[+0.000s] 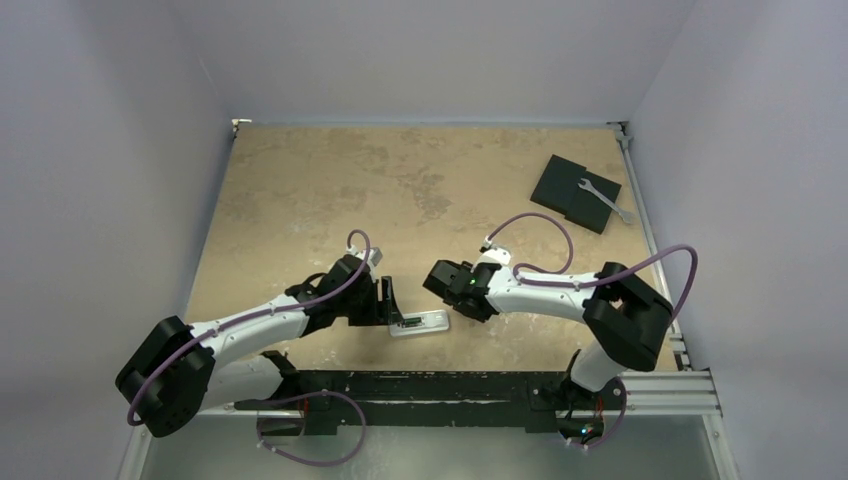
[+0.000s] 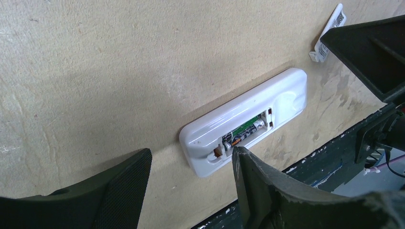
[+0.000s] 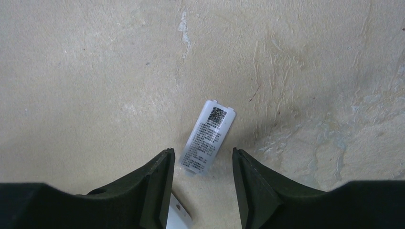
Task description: Load the batteries into the remote control
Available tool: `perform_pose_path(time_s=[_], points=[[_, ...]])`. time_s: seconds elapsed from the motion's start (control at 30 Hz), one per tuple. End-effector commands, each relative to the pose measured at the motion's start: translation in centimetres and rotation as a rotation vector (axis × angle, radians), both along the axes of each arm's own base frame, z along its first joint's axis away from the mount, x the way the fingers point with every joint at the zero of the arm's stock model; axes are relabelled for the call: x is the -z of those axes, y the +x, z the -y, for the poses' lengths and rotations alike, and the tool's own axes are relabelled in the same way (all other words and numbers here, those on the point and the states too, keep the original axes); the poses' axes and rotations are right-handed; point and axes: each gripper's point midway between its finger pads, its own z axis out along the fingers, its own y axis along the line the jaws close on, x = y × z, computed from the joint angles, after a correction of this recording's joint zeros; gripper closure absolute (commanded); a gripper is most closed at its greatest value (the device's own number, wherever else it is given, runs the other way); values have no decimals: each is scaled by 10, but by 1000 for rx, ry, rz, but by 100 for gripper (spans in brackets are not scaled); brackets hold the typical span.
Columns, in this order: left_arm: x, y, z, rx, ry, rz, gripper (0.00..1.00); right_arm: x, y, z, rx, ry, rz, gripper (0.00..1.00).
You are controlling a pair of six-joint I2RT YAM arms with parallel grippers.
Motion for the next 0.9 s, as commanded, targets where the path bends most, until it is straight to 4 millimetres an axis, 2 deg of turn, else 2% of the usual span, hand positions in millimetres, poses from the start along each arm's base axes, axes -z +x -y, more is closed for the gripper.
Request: perform_pose_path(time_s=[0.0, 0.37, 0.87], points=[[-12, 9, 9, 26, -24, 42, 37, -9, 10, -10, 28, 37, 26, 46], [-12, 7, 7, 31, -20, 47, 37, 1, 4, -11, 28, 31, -17, 49], [-11, 6, 5, 31, -18, 50, 37, 6, 2, -11, 29, 20, -36, 61]])
